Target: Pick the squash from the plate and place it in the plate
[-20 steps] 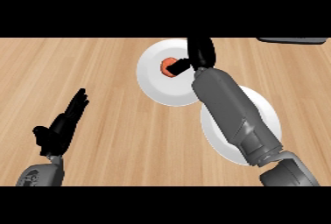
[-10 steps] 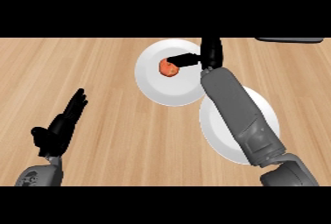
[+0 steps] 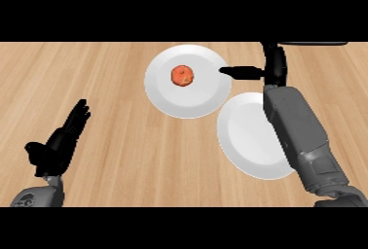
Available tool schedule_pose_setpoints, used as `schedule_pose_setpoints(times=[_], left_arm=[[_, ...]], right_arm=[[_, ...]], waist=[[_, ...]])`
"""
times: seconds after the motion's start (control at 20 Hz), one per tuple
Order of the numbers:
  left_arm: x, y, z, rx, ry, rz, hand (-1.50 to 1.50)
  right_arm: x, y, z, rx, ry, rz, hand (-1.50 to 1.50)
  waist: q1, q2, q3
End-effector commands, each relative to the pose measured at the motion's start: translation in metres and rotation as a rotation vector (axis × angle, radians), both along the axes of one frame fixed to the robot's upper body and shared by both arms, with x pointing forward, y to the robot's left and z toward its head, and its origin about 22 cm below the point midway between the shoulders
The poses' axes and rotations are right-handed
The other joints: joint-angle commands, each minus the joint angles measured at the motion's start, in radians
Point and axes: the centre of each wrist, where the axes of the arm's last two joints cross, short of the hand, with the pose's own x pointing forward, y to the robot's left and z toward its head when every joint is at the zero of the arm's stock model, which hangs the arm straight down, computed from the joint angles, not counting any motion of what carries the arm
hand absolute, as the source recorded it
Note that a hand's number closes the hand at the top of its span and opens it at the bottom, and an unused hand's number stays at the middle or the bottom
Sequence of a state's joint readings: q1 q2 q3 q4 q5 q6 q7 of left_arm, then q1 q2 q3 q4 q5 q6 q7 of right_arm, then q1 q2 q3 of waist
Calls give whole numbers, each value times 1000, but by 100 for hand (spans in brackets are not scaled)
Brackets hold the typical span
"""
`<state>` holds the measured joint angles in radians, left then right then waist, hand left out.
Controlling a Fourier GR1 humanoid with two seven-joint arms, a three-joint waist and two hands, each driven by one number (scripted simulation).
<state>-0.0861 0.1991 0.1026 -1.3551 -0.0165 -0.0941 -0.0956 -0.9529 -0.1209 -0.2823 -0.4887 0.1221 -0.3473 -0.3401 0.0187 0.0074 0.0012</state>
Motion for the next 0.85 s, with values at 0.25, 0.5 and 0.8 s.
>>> schedule_pose_setpoints(times=[0.25,0.5,0.8], left_arm=[[-18,-16,2,-5,1,-13,0],[-14,-12,-14,7,5,3,0],[-9,-29,-22,-25,2,-17,0]], right_arm=[[-27,-110,-32,-24,-56,99,-150],[-39,-129,-48,-63,-35,127,-150],[-38,-126,-53,-96,-58,102,-150]], waist=[[6,-1,1],[1,-1,0],[10,3,0]])
